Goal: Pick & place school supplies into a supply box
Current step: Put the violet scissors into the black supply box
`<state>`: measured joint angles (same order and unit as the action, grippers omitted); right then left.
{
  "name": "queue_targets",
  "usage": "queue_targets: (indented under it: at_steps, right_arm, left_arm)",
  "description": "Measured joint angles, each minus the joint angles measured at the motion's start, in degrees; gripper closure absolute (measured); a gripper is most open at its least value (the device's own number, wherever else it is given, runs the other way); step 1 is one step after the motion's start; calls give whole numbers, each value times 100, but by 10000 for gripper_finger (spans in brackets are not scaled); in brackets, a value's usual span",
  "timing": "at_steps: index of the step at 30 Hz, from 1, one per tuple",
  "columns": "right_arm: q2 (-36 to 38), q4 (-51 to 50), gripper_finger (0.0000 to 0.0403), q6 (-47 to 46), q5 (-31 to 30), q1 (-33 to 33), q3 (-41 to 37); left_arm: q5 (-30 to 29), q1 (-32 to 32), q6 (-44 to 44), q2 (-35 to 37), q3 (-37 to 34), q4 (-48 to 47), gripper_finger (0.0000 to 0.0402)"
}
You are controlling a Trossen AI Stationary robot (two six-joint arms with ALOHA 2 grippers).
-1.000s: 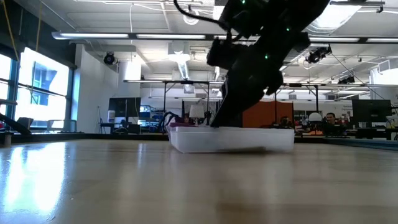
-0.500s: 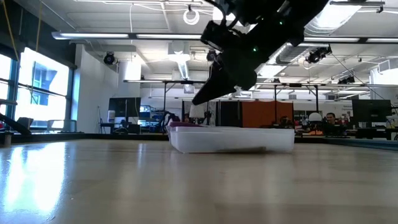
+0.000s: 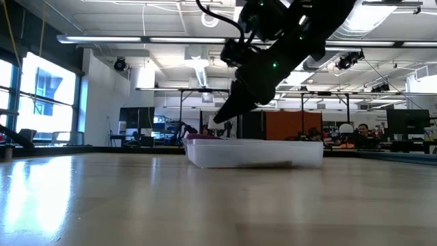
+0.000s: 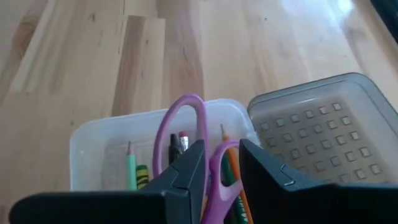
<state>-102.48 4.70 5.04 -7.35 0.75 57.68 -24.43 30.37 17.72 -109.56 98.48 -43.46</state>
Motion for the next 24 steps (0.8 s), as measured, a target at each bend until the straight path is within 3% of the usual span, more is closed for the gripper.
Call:
queue_targets:
  at_steps: [8,11,19,24]
  right_arm:
    - [-2,517,320,-11,-419,-2,-574]
    - [-2,699,320,-12,-294,36,-687]
    - [-2,410,320,-368,275,71,-705]
    - [20,-145,320,-414,75,-8,-683]
  left_arm:
    - [2,0,78,0,0,-15,355]
    - [2,0,78,0,0,-15,355]
    - [2,0,78,0,0,-13,355]
    - [2,0,78,0,0,-15,355]
